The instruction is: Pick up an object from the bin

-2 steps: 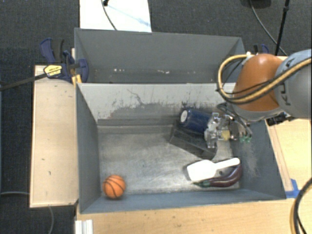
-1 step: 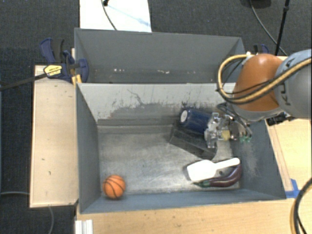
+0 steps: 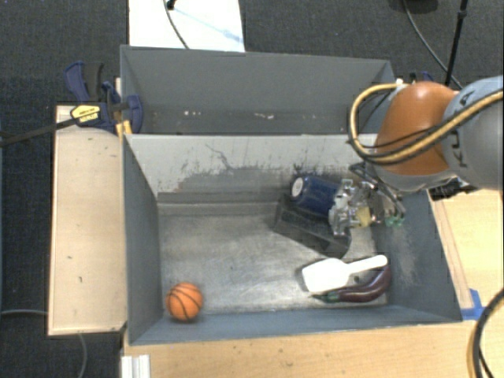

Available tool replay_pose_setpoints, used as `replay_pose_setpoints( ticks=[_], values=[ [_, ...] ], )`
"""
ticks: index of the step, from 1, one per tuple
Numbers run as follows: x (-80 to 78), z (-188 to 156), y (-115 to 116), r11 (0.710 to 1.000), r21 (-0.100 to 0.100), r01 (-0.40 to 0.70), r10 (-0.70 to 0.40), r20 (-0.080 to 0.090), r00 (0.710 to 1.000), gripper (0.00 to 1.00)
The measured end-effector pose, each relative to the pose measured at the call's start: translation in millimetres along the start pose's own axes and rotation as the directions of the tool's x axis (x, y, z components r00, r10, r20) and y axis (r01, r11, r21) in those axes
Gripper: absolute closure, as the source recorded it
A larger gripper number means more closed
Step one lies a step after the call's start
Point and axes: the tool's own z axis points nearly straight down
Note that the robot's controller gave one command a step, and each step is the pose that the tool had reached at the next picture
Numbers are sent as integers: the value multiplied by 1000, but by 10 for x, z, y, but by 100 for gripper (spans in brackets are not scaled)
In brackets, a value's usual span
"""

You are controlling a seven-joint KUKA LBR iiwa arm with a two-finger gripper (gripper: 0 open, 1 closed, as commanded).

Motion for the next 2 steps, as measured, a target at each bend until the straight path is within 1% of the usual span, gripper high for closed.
replay_pose_setpoints(
  ticks=[1, 2],
  values=[
    [23, -58, 270, 1000, -2, 21, -21, -3, 1000, 100],
    [296, -135, 346, 998, -6, 55, -55, -20, 998, 0]
  ],
)
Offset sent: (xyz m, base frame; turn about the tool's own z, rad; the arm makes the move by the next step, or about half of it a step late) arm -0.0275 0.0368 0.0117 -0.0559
